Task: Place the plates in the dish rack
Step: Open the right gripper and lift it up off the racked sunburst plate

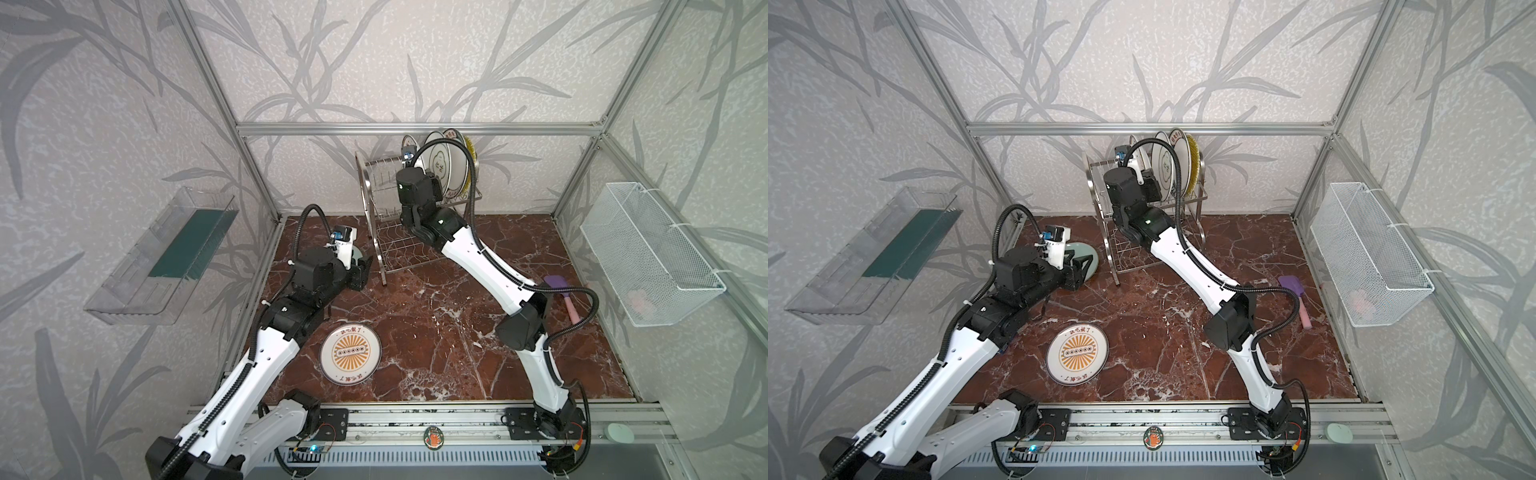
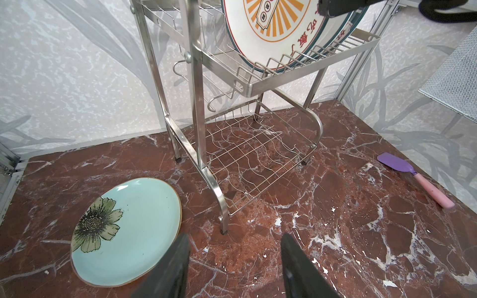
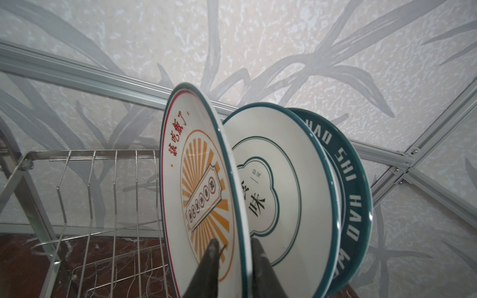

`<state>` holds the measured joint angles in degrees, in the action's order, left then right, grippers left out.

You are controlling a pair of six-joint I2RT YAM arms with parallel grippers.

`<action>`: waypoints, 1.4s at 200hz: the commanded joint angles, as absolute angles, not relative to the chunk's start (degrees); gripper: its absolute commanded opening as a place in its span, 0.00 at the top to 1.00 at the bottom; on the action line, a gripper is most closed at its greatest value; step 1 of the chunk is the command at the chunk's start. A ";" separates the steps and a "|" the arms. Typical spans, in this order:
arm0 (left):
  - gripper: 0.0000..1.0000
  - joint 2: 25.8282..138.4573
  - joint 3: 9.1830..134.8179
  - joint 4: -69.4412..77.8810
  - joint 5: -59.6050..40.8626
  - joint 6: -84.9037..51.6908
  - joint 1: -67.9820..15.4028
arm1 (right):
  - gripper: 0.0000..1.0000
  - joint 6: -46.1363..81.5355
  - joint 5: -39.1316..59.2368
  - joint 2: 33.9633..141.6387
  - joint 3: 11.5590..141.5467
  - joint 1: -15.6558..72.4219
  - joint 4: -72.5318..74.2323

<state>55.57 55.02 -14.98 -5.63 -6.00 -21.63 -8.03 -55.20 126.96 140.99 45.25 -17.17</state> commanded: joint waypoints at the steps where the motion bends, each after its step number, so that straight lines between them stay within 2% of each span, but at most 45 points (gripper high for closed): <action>1: 0.45 54.93 56.52 -15.73 -5.01 -5.27 -21.44 | 0.70 -5.63 -52.73 122.98 140.20 44.91 -18.49; 46: 0.45 55.01 56.62 -15.56 -4.26 -5.86 -21.42 | 0.55 -7.05 -50.16 121.60 140.44 44.78 -16.75; 74: 0.45 55.27 56.76 -15.65 -3.45 -6.23 -21.37 | 0.36 -9.01 -49.31 120.98 142.13 44.82 -16.71; 93: 0.45 55.28 56.80 -15.73 -3.26 -6.42 -21.43 | 0.30 -10.33 -48.48 120.05 142.65 44.91 -16.56; 185: 0.42 56.48 57.41 -16.59 -4.31 -6.26 -21.36 | 0.28 -10.92 -35.50 109.11 132.43 45.26 -10.77; 238: 0.42 55.44 56.19 -15.97 -2.89 -5.27 -21.42 | 0.29 -6.54 -27.89 99.35 118.12 44.52 -3.71; 280: 0.42 55.54 55.82 -15.91 -3.20 -4.91 -21.43 | 0.30 -5.32 -26.16 92.69 109.45 43.88 0.97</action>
<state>56.18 55.35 -15.86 -3.51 -6.04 -21.63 -6.92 -28.45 96.95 111.24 44.40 -4.71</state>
